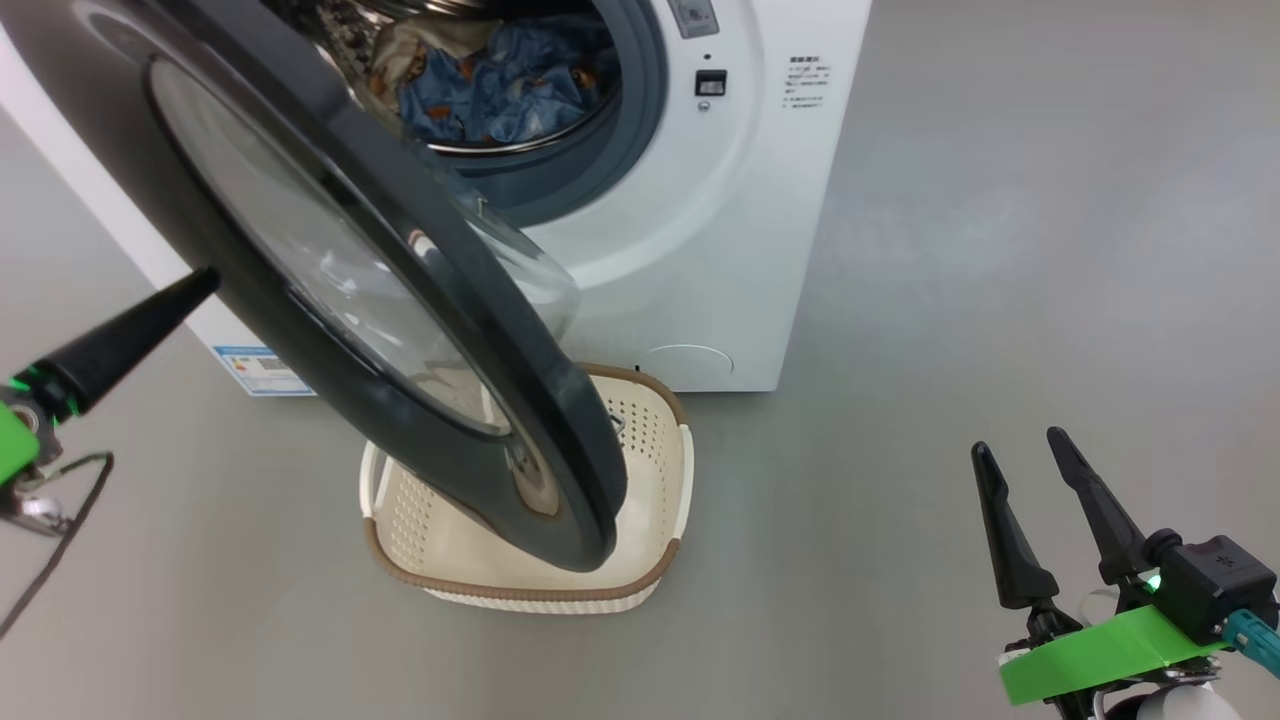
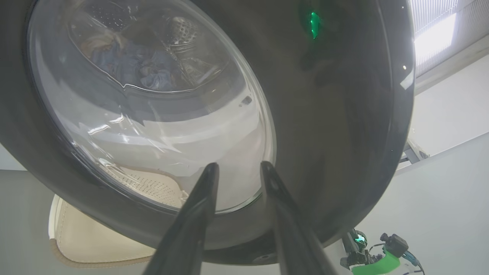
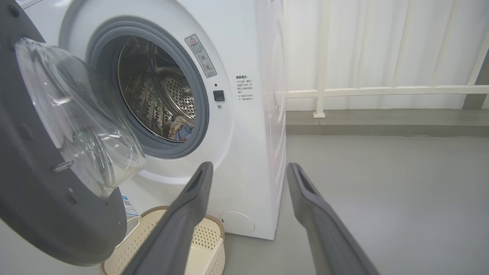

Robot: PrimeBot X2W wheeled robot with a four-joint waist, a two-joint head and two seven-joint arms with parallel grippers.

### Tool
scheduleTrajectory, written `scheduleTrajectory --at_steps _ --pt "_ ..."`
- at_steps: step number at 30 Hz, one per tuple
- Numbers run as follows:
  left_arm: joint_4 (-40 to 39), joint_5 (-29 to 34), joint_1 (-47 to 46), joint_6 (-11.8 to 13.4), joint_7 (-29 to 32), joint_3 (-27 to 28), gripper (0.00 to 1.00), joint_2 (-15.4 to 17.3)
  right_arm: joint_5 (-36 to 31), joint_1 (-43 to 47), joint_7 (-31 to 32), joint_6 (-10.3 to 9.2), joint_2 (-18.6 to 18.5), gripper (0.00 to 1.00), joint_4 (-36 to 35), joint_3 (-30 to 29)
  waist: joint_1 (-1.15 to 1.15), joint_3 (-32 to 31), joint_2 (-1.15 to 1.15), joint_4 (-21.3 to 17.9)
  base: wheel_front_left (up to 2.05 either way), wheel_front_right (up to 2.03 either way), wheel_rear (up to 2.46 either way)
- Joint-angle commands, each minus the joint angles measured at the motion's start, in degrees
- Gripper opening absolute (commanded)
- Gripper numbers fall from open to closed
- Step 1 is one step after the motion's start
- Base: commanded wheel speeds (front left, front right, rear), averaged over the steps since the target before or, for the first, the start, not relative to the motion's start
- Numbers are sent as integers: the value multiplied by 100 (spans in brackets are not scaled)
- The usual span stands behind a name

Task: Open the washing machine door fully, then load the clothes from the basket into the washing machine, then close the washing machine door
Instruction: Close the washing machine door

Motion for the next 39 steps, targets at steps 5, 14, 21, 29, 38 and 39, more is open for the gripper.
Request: scheduleTrajectory --at_steps 5,14,21,29,38,39 --pt "-57 119 312 -31 -458 310 100 347 -39 58 -46 25 -117 100 -141 135 0 -107 0 172 0 0 0" --pt "-7 252 908 -31 -1580 388 100 175 -43 71 -46 25 -117 100 -149 138 0 -119 0 358 0 0 0" --pt "19 466 1404 -31 -2799 287 100 -69 -38 74 -46 25 -100 100 -143 150 0 -106 0 435 0 0 0" --pt "160 790 1907 -31 -4354 -87 100 -336 -22 48 -46 25 -100 100 -137 170 0 -101 0 470 0 0 0" --pt "538 1188 2180 -31 -5865 -714 100 -502 -39 13 -46 25 -85 100 -134 164 0 -55 0 535 0 0 0" --pt "597 1233 2191 -31 -5947 -716 100 -520 -41 8 -46 25 -82 100 -133 168 0 -51 0 539 0 0 0"
